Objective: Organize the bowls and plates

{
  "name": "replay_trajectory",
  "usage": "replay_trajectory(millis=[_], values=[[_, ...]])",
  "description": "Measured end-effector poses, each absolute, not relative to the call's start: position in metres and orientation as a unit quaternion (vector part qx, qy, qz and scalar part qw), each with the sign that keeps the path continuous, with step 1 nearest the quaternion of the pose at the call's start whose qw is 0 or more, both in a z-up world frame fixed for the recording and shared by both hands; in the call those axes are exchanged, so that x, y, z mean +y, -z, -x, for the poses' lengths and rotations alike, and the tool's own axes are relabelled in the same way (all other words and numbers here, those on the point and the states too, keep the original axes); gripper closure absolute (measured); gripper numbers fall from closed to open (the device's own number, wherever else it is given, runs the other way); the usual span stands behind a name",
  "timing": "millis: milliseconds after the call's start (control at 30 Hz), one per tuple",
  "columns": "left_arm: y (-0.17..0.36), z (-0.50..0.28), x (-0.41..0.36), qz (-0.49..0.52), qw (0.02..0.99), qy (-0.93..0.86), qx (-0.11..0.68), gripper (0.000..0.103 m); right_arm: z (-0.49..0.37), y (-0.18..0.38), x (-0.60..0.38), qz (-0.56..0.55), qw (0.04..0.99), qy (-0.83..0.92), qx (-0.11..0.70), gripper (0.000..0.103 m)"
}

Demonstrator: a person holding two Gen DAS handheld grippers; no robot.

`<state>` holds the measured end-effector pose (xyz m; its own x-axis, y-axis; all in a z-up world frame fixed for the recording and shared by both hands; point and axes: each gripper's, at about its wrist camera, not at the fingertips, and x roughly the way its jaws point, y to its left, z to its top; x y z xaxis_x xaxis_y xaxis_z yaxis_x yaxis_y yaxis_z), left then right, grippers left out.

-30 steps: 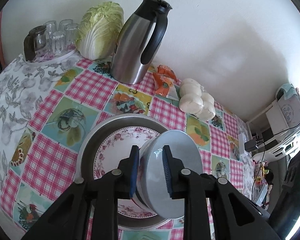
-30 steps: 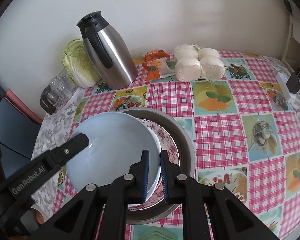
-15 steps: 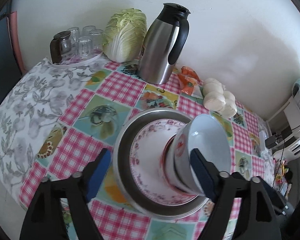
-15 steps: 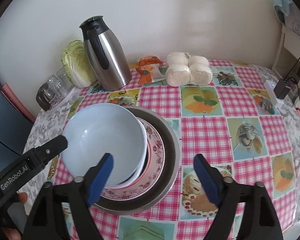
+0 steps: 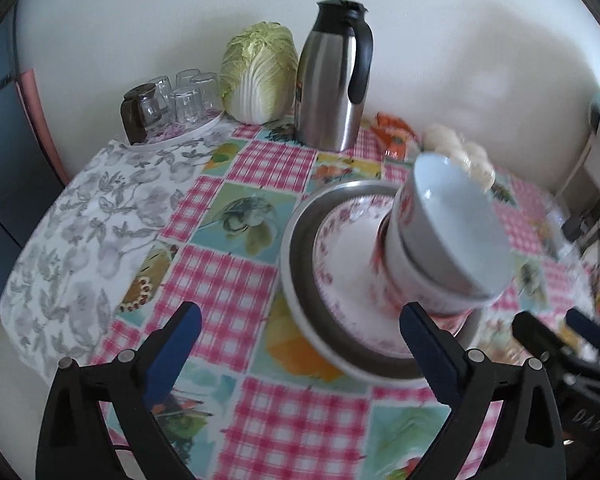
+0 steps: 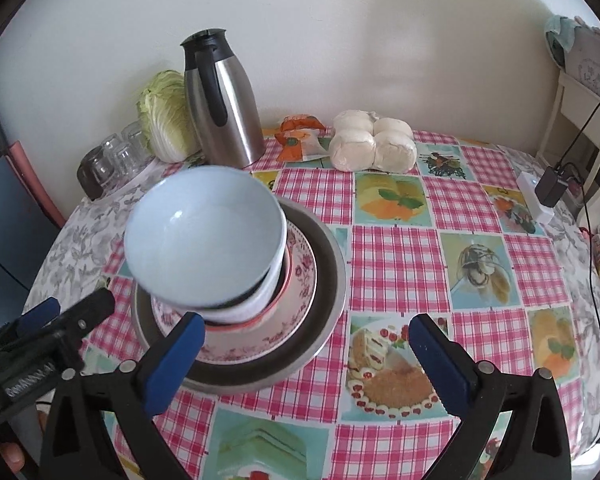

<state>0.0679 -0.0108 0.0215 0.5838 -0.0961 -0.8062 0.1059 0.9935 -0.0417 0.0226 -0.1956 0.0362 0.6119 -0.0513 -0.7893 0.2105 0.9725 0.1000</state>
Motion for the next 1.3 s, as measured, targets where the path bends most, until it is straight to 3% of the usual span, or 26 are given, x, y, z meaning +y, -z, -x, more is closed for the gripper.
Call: replay_trajectory(millis=[1300], values=[[0.005,-0.048,-0.006,-0.057,0.885,0.072,0.457,0.004,0.007,-0.010,-0.191,-0.067,0.881,0.088,0.460,0.000]])
